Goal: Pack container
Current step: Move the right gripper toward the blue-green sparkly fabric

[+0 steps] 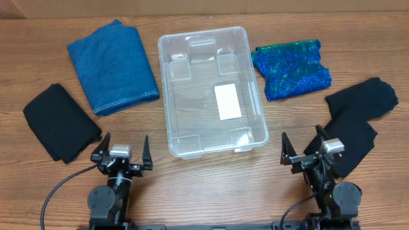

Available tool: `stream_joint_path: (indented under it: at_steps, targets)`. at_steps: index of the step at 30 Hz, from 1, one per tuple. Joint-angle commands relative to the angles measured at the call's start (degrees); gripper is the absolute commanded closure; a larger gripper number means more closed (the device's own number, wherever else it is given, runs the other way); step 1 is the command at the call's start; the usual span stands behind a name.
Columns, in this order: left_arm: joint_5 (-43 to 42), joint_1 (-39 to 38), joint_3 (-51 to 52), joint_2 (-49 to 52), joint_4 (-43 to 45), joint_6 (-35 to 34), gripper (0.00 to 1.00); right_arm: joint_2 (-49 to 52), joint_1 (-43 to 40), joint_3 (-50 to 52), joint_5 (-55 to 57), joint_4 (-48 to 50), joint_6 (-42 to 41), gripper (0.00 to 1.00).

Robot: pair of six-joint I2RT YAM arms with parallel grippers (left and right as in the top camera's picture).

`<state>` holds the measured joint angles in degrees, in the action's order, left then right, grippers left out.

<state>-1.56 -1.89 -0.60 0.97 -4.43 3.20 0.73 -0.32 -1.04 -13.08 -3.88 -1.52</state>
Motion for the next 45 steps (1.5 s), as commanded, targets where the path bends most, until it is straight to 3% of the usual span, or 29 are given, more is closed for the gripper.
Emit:
stream_joint_path:
  at_steps: [1, 45]
  targets:
    - [-0.8, -0.4, 0.3, -0.5, 0.2, 0.9, 0.0, -0.4, 0.3, 0.6, 0.6, 0.3, -0.2, 0.0]
    - [-0.8, -0.4, 0.3, -0.5, 0.2, 0.4, 0.0, -0.4, 0.3, 0.6, 0.6, 0.3, -1.8, 0.0]
